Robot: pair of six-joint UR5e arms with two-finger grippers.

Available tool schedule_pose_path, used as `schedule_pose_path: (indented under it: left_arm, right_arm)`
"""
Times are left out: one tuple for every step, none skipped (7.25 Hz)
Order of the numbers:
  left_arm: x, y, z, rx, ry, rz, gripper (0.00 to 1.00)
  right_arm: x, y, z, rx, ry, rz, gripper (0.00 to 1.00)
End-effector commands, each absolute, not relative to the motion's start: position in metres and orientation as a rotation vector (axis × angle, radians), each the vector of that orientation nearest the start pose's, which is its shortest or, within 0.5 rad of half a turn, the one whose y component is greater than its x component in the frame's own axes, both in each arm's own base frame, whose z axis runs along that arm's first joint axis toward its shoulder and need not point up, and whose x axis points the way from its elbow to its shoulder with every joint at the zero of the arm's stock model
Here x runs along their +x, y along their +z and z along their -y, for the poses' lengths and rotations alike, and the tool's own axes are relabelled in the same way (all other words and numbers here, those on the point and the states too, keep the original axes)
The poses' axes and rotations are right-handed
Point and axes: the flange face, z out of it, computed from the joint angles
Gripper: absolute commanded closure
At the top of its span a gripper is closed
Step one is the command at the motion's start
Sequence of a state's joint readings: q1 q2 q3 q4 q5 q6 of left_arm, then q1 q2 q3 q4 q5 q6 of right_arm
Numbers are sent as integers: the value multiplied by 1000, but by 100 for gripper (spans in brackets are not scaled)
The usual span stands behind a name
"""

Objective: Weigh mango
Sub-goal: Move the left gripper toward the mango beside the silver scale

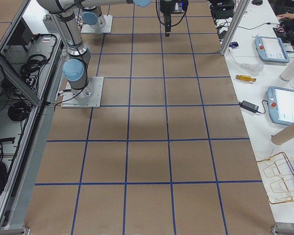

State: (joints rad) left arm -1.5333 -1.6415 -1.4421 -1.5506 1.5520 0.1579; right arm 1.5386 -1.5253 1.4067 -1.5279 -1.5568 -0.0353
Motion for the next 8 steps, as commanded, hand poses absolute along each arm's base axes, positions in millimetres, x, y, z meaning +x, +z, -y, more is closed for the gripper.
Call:
schedule_pose_path:
  left_arm:
    - [-75, 521, 533, 361, -79, -3130, 0]
    - [-55, 524, 528, 450, -55, -3117, 0]
    - [-26, 527, 525, 536, -33, -3107, 0]
    - [12, 529, 519, 617, 1, -3095, 0]
    - [60, 530, 512, 713, 53, -3047, 0]
    - [102, 528, 505, 801, 72, -3030, 0]
    - [144, 521, 501, 956, 88, -3001, 0]
    - [187, 515, 495, 1039, 96, -2989, 0]
  right_arm:
    - [118, 541, 520, -6, -118, -3128, 0]
    - [118, 541, 520, -6, -118, -3128, 0]
    - [118, 541, 520, -6, -118, -3128, 0]
    - [118, 541, 520, -6, -118, -3128, 0]
    - [118, 541, 520, -6, -118, -3128, 0]
    - [118, 541, 520, -6, -118, -3128, 0]
    - [118, 541, 520, -6, -118, -3128, 0]
    - [118, 542, 519, -6, -121, -3128, 0]
